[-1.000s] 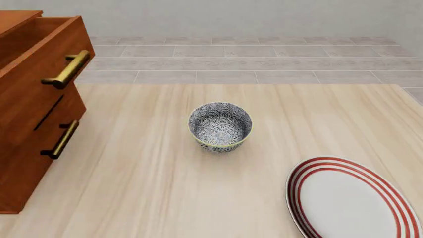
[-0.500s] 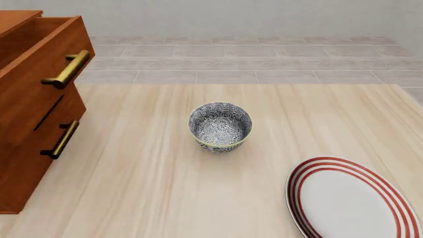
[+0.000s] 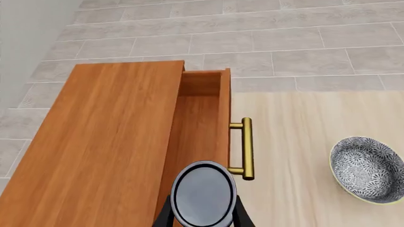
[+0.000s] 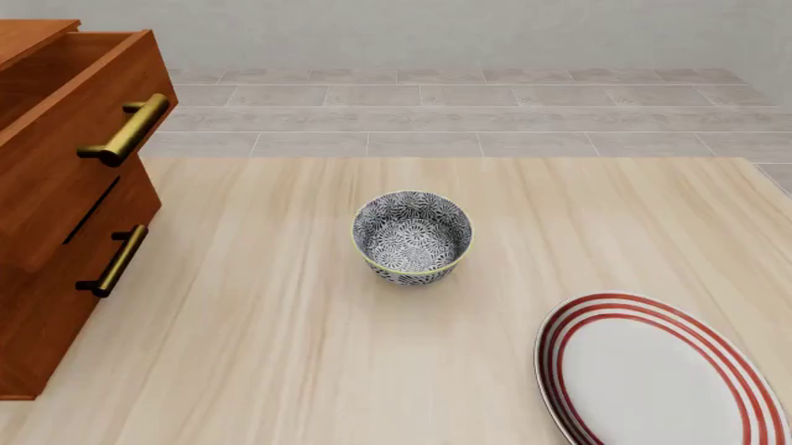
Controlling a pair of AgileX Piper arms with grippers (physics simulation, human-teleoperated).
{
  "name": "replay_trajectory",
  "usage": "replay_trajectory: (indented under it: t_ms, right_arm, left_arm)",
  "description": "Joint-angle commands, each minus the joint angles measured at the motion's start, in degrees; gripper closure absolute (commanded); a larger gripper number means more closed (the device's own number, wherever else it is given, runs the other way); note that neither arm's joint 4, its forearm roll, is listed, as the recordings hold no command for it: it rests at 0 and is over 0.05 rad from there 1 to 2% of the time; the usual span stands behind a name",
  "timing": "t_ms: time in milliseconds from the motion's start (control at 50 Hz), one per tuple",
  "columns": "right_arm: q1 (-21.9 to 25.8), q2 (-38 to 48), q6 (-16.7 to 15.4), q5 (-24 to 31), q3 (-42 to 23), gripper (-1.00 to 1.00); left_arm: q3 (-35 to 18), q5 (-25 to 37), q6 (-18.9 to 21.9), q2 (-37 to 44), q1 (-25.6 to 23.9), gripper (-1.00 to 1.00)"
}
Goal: Put the ketchup in the top drawer of the cabinet.
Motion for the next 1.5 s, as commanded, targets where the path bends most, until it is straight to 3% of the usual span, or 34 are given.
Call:
replay_trajectory:
  t_ms: [20, 900, 1340, 1360, 1500]
  right_arm:
    - [0.0, 0.0, 0.0, 0.0, 0.0, -1.0]
    - [0.0, 0.0, 0.0, 0.0, 0.0, -1.0]
    - [0.0, 0.0, 0.0, 0.0, 0.0, -1.0]
    - [0.0, 0.0, 0.0, 0.0, 0.0, -1.0]
    - [0.0, 0.0, 0.0, 0.0, 0.0, -1.0]
  left_arm:
    - [2.02, -2.61, 0.99, 1.16, 1.12, 1.0]
    - [6.97, -8.0, 4.13, 2.33, 5.03, 1.0]
    - [10.29, -9.55, 4.94, 1.72, 4.46, 1.0]
    - [10.05, -9.55, 4.85, 1.88, 4.58, -1.0]
    - [9.33, -8.42, 4.82, 1.44, 3.98, -1.0]
